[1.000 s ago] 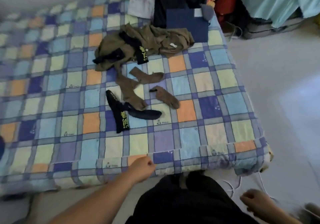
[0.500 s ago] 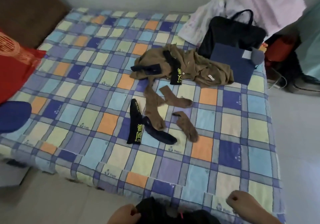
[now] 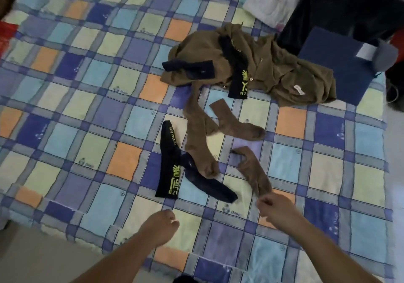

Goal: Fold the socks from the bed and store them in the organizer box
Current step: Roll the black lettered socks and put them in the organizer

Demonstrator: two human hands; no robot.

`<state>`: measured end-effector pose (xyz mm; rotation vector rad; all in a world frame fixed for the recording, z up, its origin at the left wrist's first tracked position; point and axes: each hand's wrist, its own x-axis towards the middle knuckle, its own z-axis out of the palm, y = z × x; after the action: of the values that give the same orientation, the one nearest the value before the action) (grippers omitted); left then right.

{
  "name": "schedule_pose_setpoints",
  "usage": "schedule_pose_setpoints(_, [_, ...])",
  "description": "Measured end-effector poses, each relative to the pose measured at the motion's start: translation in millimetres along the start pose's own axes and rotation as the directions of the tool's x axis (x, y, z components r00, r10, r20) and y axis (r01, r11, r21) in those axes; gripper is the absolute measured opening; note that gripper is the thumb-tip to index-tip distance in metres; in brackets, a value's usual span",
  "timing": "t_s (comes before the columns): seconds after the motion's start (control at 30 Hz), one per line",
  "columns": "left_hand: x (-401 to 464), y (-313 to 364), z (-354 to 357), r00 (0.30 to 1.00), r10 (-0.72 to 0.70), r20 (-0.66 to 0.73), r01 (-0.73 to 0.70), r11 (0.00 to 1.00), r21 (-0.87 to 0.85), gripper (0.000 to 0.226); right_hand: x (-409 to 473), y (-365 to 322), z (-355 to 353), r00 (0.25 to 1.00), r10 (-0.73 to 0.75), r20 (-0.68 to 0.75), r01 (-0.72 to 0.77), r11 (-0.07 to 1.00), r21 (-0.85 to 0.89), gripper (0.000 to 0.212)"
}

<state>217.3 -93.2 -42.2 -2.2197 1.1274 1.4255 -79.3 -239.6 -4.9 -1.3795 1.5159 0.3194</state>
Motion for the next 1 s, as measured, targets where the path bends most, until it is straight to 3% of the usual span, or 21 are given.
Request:
schedule_pose_setpoints(0.1, [66,31,-28,0.979,0.106,-0.175,-0.095,0.993,0.069,0.034,72,-34,-24,0.991,-0.076,-0.11,0.076,0.997,-0.001,0.015])
schedule_pose_setpoints(0.23, [140,92,-64,0.819,0.387,-0.423,-0.286,0.916,0.283,0.04,162,-73,-60,0.959,-0.131,-0.25,0.136,0.991,0.005,0.015])
schedule_pose_setpoints(0.37, [192,150,-73,0.671,0.592,-0.447,-0.358,0.786,0.504,0.059,240,-102,-94,0.908,-0.187,-0.375,0.188,0.982,-0.035,0.021])
schedule_pose_setpoints(0.47, [225,178,-55,0.613,0.691,-0.382,-0.432,0.699,0.571,0.072,292,-120,-115,0.889,-0.165,-0.426,0.209,0.976,0.058,0.044])
schedule_pose_setpoints(0.57, [253,184,-32,0.627,0.708,-0.326,-0.457,0.673,0.582,0.073,330,-139,-128,0.855,-0.149,-0.497,0.271,0.945,0.182,0.058])
schedule_pose_setpoints(0.73, [279,175,-12,0.664,0.683,-0.304,-0.447,0.689,0.571,0.074,369,-160,-133,0.832,-0.107,-0.544,0.33,0.883,0.332,0.041])
schedule_pose_setpoints(0.87, [287,175,-8,0.637,0.697,-0.329,-0.456,0.686,0.567,0.075,389,-170,-129,0.887,-0.033,-0.461,0.272,0.844,0.463,0.033])
schedule_pose_setpoints(1.0, [287,176,-7,0.622,0.701,-0.348,-0.45,0.684,0.575,0.076,397,-179,-119,0.943,0.115,-0.313,0.138,0.72,0.68,0.033])
